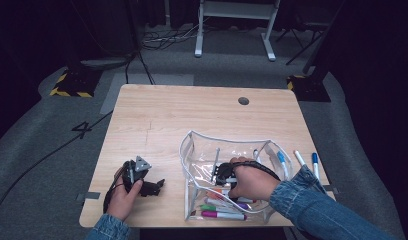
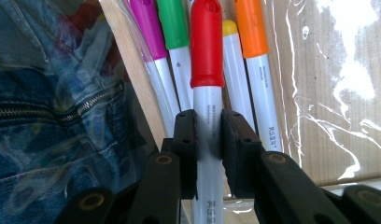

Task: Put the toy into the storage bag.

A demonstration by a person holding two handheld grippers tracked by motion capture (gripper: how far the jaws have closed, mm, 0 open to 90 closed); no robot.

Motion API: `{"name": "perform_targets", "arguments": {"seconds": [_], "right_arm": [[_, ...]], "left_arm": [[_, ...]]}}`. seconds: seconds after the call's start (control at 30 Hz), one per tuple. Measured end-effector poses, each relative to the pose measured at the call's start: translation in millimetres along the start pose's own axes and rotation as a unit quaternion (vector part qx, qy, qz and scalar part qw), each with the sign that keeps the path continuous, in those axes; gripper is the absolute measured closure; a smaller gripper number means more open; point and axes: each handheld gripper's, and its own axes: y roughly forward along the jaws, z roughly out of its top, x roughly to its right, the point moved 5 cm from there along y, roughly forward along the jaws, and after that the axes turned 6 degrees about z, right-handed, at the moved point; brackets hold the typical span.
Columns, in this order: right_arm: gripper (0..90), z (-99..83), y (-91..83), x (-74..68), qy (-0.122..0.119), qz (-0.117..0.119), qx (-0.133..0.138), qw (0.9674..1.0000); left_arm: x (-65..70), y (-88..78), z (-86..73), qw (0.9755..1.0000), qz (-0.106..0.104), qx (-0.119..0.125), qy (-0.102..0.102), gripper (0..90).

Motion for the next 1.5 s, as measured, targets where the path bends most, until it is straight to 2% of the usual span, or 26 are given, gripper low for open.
{"name": "perform_targets", "arguments": {"seconds": [0.13, 0.2, 0.27, 0.37, 0.4, 0.47, 0.5, 0.57, 0.63, 0.67, 0.7, 0.73, 0.83, 0.87, 0.9, 0.93, 1.0, 1.03, 1.13, 1.2, 1.23, 1.37, 1.5], "right_arm": [[76.7, 0.7, 0.4, 0.3, -0.002, -0.003, 0.001, 1.0000], [73.2, 0.6, -0.2, 1.1, 0.001, -0.006, 0.008, 1.0000], [60.8, 1.8, -1.1, 3.0, -0.002, -0.016, 0.034, 0.9993], [56.4, 3.1, -10.6, 3.4, -0.013, -0.052, 0.066, 0.9964], [55.2, 3.9, -16.2, 1.3, -0.013, -0.057, 0.082, 0.9949], [53.3, 5.1, -32.5, -2.3, -0.019, -0.070, 0.123, 0.9898], [52.8, 4.3, -44.6, -3.9, -0.021, -0.083, 0.148, 0.9852], [52.2, 0.8, -62.5, -5.8, -0.013, -0.094, 0.187, 0.9777], [52.8, -7.0, -82.8, -6.2, 0.006, -0.101, 0.228, 0.9683], [53.2, -13.9, -94.8, -4.3, 0.017, -0.109, 0.250, 0.9619], [54.6, -18.5, -101.7, -2.9, 0.023, -0.114, 0.262, 0.9579], [55.3, -25.2, -110.5, -0.8, 0.028, -0.125, 0.278, 0.9521], [59.0, -50.6, -135.4, 7.6, 0.057, -0.153, 0.323, 0.9321], [59.2, -57.4, -140.5, 10.1, 0.064, -0.160, 0.331, 0.9279], [60.3, -66.4, -146.4, 14.2, 0.075, -0.167, 0.342, 0.9217], [62.0, -78.9, -153.3, 19.7, 0.094, -0.176, 0.356, 0.9130], [63.2, -97.5, -160.7, 29.8, 0.121, -0.193, 0.370, 0.9005], [63.6, -110.9, -164.1, 37.6, 0.142, -0.201, 0.379, 0.8920], [65.0, -139.7, -165.6, 54.9, 0.185, -0.218, 0.390, 0.8753], [65.0, -158.9, -160.4, 67.7, 0.215, -0.226, 0.384, 0.8688], [64.7, -167.6, -155.8, 74.4, 0.228, -0.229, 0.378, 0.8677], [63.9, -194.8, -124.5, 102.3, 0.282, -0.216, 0.350, 0.8667], [63.4, -215.2, -83.3, 129.8, 0.329, -0.193, 0.321, 0.8670]], "left_arm": [[0.0, 0.0, 0.0, 1.0000, 0.000, 0.000, 0.000, 0.0], [0.0, 0.0, 0.0, 1.0000, 0.000, 0.000, 0.000, 0.0], [0.0, 0.0, 0.0, 1.0000, 0.000, 0.000, 0.000, 0.0], [0.0, 0.2, 0.0, 1.0000, 0.000, 0.001, 0.000, 0.0], [0.0, 0.0, 0.0, 1.0000, 0.000, 0.000, 0.000, 0.0], [0.0, 0.0, 0.0, 1.0000, 0.000, 0.000, 0.000, 0.0], [0.0, 0.0, 0.0, 1.0000, 0.000, 0.000, 0.000, 0.0], [0.0, 0.0, 0.0, 1.0000, 0.000, 0.000, 0.000, 0.0], [0.1, 0.3, 0.0, 1.0000, 0.001, 0.002, -0.001, 0.0], [0.0, 0.0, 0.0, 1.0000, 0.000, 0.000, 0.000, 0.0], [0.0, 0.2, 0.0, 1.0000, 0.001, 0.001, 0.000, 0.0], [0.0, 0.0, 0.0, 1.0000, 0.000, 0.000, 0.000, 0.0], [0.0, 0.1, 0.0, 1.0000, 0.001, 0.001, 0.000, 0.0], [0.0, 0.1, 0.0, 1.0000, 0.001, 0.001, 0.000, 0.0], [0.0, 0.0, 0.0, 1.0000, 0.000, 0.000, 0.000, 0.0], [0.0, 0.0, 0.0, 1.0000, 0.000, 0.000, 0.000, 0.0], [0.1, 0.3, 0.0, 1.0000, 0.001, 0.002, -0.001, 0.0], [0.1, 0.4, 0.0, 1.0000, 0.002, 0.002, -0.001, 0.0], [0.1, 0.4, 0.0, 1.0000, 0.003, 0.003, -0.001, 0.0], [0.0, 0.1, 0.0, 1.0000, 0.001, 0.001, 0.000, 0.0], [0.0, 0.1, 0.0, 1.0000, 0.001, 0.001, 0.000, 0.0], [0.0, 0.0, 0.0, 1.0000, 0.001, 0.000, 0.000, 0.0], [0.0, 0.1, 0.1, 1.0000, 0.000, 0.000, 0.000, 0.0]]}}
